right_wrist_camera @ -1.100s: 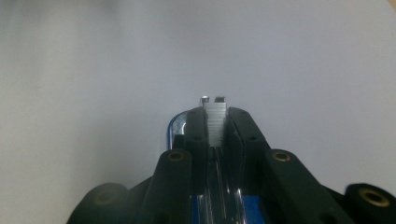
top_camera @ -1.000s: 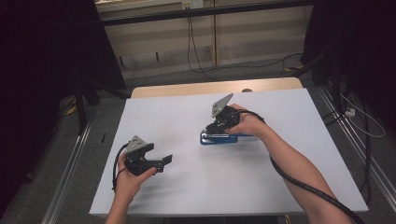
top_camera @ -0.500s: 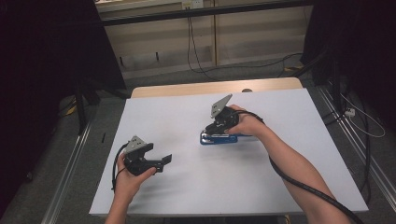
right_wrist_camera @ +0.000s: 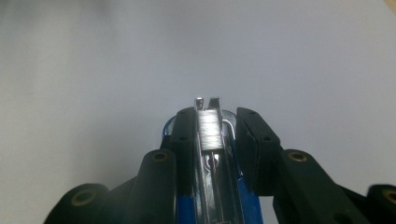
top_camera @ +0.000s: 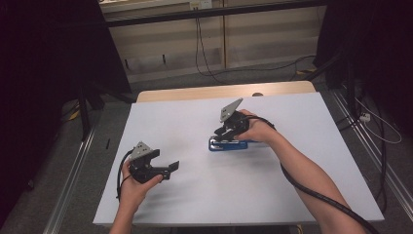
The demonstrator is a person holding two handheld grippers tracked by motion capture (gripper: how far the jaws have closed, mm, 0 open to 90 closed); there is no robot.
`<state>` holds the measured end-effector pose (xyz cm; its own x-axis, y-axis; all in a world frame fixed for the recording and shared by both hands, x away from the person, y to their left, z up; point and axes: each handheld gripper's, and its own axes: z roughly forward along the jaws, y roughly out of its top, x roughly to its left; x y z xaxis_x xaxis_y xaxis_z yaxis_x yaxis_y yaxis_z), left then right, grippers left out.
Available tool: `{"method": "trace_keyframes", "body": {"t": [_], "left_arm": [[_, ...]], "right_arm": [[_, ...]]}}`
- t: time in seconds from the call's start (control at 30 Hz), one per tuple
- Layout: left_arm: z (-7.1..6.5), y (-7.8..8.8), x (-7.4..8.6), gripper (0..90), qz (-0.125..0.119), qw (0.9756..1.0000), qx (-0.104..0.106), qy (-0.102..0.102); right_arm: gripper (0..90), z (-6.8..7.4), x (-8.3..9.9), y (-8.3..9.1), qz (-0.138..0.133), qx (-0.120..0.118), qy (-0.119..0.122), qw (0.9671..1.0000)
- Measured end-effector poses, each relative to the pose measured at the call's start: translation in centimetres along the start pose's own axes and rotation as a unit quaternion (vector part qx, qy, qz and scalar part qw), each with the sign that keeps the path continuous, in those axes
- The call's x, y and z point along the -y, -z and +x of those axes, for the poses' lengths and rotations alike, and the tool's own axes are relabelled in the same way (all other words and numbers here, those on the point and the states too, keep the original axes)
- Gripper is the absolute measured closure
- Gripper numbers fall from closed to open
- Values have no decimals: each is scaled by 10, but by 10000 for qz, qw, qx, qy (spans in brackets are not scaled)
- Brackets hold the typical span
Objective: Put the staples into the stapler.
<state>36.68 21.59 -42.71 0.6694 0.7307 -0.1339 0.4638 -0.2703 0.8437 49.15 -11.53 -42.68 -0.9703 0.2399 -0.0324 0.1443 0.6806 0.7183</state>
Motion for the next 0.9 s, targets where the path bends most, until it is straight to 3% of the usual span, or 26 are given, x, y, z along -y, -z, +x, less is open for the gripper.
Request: {"method": "trace_keyframes", "body": {"t": [0.17,0.33,0.53,0.9], "left_arm": [[-2,-2,0,74,-13,10000,21,23],[-3,-4,-1,74,-9,10000,41,13],[-4,-7,-3,74,31,10000,61,-10],[-9,-17,-5,77,107,9999,109,-69]], "right_arm": [[569,0,3,9,-178,138,-246,9994],[505,4,9,20,-277,285,-428,9983],[393,8,21,33,-358,524,-687,9956],[275,17,43,58,-373,939,-1014,9897]]}}
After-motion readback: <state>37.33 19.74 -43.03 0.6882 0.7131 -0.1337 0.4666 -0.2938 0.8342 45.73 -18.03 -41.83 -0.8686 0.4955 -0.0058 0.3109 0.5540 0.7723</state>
